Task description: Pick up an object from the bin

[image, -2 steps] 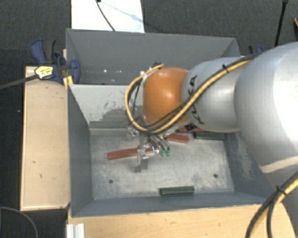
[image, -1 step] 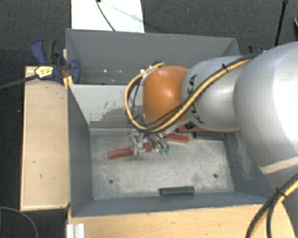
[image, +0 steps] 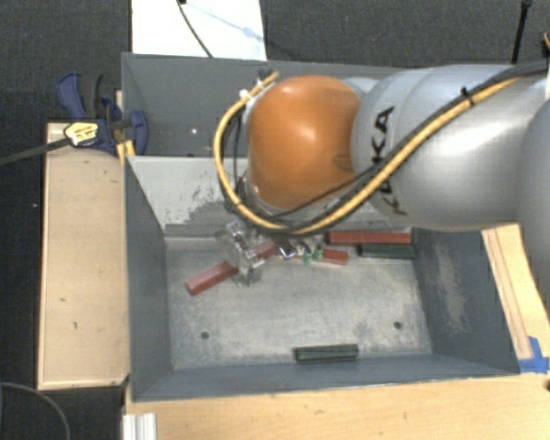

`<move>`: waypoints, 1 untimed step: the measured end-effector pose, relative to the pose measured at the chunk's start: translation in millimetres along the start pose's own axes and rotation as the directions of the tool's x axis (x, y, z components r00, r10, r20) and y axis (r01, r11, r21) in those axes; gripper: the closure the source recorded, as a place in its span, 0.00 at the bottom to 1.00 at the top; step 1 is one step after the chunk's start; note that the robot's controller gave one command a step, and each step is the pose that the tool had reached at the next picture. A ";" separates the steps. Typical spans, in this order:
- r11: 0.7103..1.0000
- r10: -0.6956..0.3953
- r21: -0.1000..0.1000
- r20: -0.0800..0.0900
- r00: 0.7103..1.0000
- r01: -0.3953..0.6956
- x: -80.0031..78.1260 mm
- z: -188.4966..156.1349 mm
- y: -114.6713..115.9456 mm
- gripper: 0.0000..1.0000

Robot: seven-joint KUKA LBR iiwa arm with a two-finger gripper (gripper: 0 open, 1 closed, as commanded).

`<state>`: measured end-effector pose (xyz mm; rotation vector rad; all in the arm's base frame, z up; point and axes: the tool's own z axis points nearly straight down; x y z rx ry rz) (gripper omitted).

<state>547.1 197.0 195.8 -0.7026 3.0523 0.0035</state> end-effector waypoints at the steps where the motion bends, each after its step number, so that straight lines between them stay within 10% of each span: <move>1: 0.975 -0.224 -0.001 0.001 0.975 0.224 -35.4 -82.5 38.2 1.00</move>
Offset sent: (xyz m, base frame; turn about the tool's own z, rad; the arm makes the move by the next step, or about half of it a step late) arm 0.0130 0.0480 0.0798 -0.2269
